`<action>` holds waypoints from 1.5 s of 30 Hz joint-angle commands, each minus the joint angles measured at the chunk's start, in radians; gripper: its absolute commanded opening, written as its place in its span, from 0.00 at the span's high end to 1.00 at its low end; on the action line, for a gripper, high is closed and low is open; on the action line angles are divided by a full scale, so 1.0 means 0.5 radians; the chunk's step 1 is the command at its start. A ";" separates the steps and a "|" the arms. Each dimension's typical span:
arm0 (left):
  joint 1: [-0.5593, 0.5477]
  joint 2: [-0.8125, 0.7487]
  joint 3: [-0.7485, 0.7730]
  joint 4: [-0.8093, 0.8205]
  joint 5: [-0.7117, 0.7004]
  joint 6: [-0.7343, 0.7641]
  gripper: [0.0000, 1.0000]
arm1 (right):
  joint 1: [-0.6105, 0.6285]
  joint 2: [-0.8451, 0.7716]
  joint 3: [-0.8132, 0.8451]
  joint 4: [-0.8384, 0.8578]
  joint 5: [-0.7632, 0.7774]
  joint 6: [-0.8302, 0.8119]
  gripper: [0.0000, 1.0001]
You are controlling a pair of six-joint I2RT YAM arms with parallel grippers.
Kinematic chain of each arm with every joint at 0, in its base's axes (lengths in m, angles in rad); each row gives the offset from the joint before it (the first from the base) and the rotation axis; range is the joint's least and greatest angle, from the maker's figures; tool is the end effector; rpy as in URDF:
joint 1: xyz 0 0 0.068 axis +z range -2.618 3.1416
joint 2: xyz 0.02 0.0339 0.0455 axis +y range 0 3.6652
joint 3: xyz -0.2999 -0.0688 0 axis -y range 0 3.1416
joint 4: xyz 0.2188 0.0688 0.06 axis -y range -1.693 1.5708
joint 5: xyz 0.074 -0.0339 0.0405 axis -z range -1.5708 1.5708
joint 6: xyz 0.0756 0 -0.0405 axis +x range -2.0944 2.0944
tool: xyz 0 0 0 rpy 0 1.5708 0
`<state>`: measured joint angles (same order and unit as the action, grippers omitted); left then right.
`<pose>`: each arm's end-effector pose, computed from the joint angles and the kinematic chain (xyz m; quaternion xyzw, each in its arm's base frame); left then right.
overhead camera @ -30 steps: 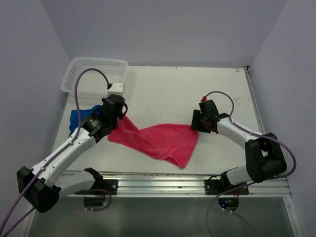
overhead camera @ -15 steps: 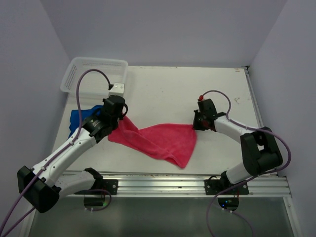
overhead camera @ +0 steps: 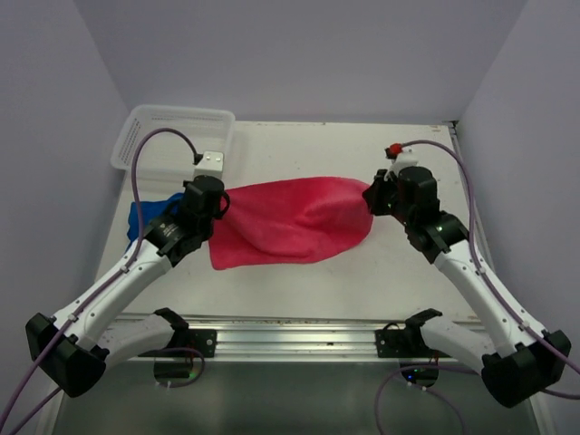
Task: Roll the towels
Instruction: Flatten the towel
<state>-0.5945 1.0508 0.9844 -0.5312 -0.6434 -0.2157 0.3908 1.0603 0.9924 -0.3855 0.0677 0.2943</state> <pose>0.1948 -0.0769 0.3434 0.0127 0.8514 0.0820 0.5179 0.2148 0.0829 0.3547 -0.0230 0.8473 0.1509 0.5086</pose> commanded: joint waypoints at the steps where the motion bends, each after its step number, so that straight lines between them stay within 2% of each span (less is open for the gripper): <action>1: 0.017 -0.046 -0.002 0.114 -0.011 0.027 1.00 | 0.135 -0.120 -0.357 -0.223 -0.071 0.003 1.00; 3: 0.017 -0.034 -0.054 0.124 0.013 0.011 1.00 | 0.197 -0.172 -0.533 -0.183 -0.168 0.052 1.00; 4: 0.017 -0.028 -0.070 0.133 0.029 0.008 1.00 | 0.237 -0.169 -0.649 -0.186 -0.221 0.113 0.96; 6: 0.017 -0.003 -0.103 0.133 0.053 0.005 1.00 | 0.240 -0.139 -0.687 -0.296 -0.267 0.218 0.64; 8: 0.017 0.015 -0.113 0.130 0.075 -0.001 1.00 | 0.237 -0.169 -0.705 -0.315 -0.289 0.356 0.45; 11: 0.017 0.021 -0.119 0.130 0.075 0.002 1.00 | 0.237 -0.258 -0.641 -0.352 -0.140 0.454 0.41; 15: 0.017 0.009 -0.159 0.157 0.075 0.008 1.00 | 0.200 -0.213 -0.466 -0.444 0.097 0.479 0.41; 17: 0.017 0.015 -0.195 0.179 0.066 0.011 1.00 | 0.112 -0.160 -0.442 -0.404 0.098 0.482 0.48; 20: 0.014 0.022 -0.214 0.170 0.063 0.014 1.00 | -0.030 -0.038 -0.469 -0.291 -0.022 0.485 0.57; 28: 0.017 0.003 -0.254 0.203 0.041 0.054 1.00 | -0.146 0.211 -0.631 -0.067 -0.089 0.586 0.57; 34: 0.017 0.018 -0.254 0.203 0.066 0.057 1.00 | -0.324 0.278 -0.763 0.087 -0.249 0.691 0.62; 39: 0.017 0.018 -0.257 0.206 0.084 0.057 1.00 | -0.352 0.373 -0.828 0.258 -0.414 0.709 0.65; 45: 0.014 0.015 -0.260 0.203 0.096 0.057 1.00 | -0.352 0.423 -0.859 0.332 -0.461 0.734 0.68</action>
<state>-0.5945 1.0676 0.8562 -0.4789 -0.6010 -0.1982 0.2192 1.2636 0.5640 -0.2909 -0.1207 0.6407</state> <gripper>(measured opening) 0.013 0.323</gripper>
